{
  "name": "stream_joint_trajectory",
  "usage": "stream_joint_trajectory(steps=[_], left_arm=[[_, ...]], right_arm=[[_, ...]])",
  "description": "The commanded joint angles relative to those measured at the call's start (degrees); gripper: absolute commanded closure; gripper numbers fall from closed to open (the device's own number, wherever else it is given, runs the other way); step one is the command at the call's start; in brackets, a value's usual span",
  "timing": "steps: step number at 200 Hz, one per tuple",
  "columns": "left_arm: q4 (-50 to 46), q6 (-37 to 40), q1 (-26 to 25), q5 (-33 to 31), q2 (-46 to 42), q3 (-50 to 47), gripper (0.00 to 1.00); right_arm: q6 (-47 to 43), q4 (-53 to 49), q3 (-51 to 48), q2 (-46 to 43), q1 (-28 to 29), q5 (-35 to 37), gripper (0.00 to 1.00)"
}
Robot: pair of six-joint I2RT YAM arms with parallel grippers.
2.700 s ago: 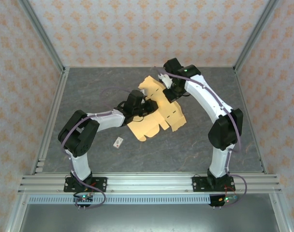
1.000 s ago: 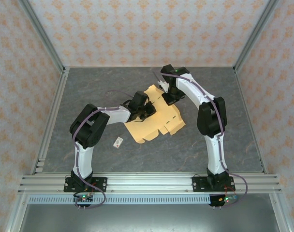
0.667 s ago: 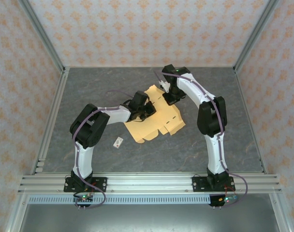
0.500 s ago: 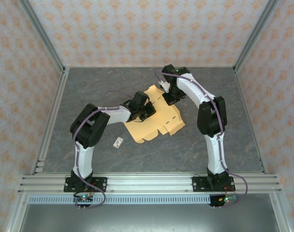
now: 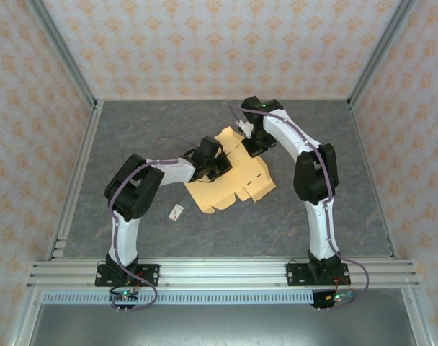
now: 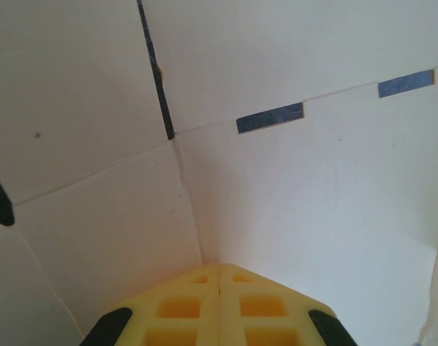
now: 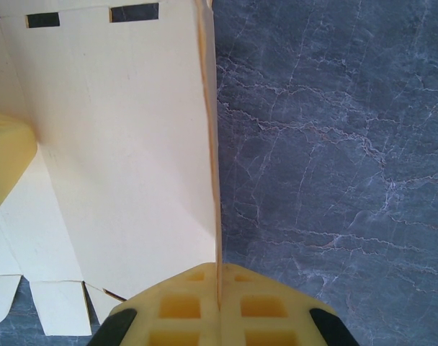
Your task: Fold the paper box
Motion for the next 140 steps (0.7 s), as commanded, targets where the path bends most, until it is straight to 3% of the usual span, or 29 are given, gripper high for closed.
stream_joint_trajectory(steps=[1, 90, 140], left_arm=[[-1.6, -0.9, 0.0, -0.5, 1.1, -0.4, 0.97], [-3.7, -1.3, -0.1, -0.8, 1.2, -0.9, 0.97], [-2.3, -2.0, -0.3, -1.7, 1.4, -2.6, 0.98]], right_arm=[[0.7, -0.1, 1.8, 0.7, -0.3, 1.2, 1.0], [0.8, 0.2, 2.1, 1.0, -0.3, 1.8, 1.0], [1.1, 1.2, 2.0, -1.6, -0.3, -2.1, 1.0]])
